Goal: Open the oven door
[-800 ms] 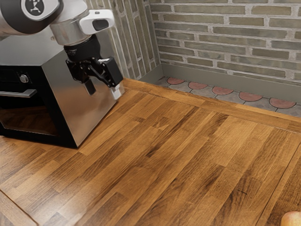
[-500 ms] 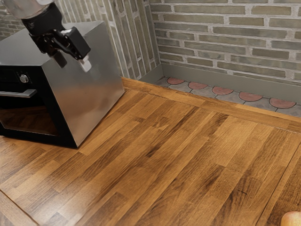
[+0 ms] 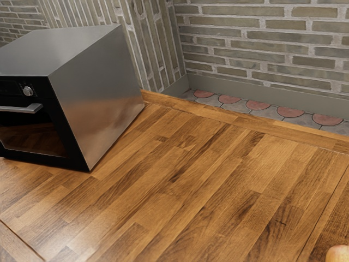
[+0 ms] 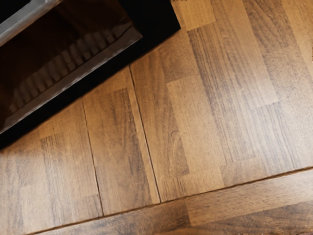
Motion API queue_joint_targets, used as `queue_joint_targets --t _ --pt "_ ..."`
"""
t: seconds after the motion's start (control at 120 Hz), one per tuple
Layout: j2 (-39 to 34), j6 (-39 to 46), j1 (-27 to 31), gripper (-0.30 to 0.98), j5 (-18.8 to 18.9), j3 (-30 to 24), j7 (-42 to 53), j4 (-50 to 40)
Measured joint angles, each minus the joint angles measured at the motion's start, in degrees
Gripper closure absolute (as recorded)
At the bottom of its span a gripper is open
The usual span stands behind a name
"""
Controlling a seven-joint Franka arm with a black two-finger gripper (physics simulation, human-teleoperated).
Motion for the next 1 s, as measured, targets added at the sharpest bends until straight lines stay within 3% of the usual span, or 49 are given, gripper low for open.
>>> queue_joint_targets --t 0.167,0.417,1.0 --pt "0.5 2.2 -1.0 0.02 -0.1 0.9 10.2 -0.3" --pt "11.4 3.3 -0.9 0.02 -2.9 4.4 21.0 5.4" --pt "24.8 3.6 0.0 0.02 -7.4 5.4 33.1 14.0"
